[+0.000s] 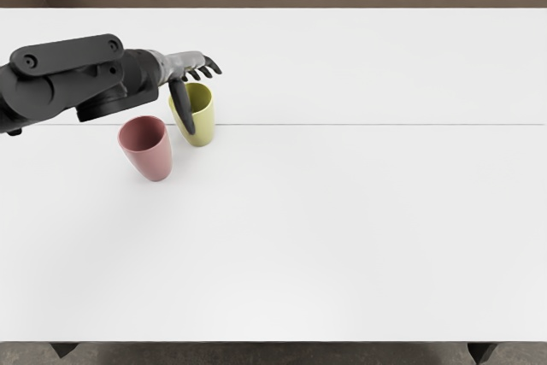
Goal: Pick up cup and place in cup with left hand
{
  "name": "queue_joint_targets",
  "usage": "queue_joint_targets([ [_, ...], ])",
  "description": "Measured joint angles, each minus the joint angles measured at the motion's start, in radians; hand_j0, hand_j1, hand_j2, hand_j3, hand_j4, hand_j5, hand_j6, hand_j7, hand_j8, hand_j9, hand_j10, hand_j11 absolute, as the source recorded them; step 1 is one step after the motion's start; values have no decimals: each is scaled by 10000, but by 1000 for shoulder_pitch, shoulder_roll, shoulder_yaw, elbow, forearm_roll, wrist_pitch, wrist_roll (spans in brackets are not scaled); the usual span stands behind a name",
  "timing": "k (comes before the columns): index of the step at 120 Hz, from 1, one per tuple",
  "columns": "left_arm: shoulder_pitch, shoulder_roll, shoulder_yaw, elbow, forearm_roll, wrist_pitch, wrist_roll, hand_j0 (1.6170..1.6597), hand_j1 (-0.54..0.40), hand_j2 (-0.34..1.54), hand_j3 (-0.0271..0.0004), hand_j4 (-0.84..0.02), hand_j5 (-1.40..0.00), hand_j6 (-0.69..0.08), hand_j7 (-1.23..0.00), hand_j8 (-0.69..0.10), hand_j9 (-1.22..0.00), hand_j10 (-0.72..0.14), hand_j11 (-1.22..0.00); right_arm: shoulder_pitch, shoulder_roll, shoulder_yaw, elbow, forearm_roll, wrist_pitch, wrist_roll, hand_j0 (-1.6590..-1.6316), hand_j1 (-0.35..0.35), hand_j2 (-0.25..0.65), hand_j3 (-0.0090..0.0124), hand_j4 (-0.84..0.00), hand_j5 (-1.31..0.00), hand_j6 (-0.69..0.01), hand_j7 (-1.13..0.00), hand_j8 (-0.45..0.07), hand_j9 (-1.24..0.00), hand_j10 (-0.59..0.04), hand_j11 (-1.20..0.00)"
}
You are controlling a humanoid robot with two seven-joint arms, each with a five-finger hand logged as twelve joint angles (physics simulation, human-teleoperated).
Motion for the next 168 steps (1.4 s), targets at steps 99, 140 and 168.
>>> queue_joint_targets([
  [99,8,-2,13,-3,-5,19,1,16581,-727,811,0,-3424,-4445,-3429,-4444,-3404,-4446,-3418,-4446,0,0,0,0,0,0,0,-16581,-3491,0,0,-1,0,-2,0,-1,0,0,0],
  [140,-3,8,14,-13,-11,16,7,16564,-681,648,0,-4008,-5292,-3734,-5292,-3255,-5303,-3993,-5300,0,0,0,0,0,-1,0,-16581,-3491,0,0,-1,0,-1,0,-1,0,0,0],
  [168,-63,66,14,-85,-35,12,19,16559,-546,441,0,-4196,-5475,-3864,-5460,-3339,-5523,-4277,-5504,0,0,0,0,0,0,0,-16581,-3491,0,0,-1,0,-1,0,-1,0,0,0],
])
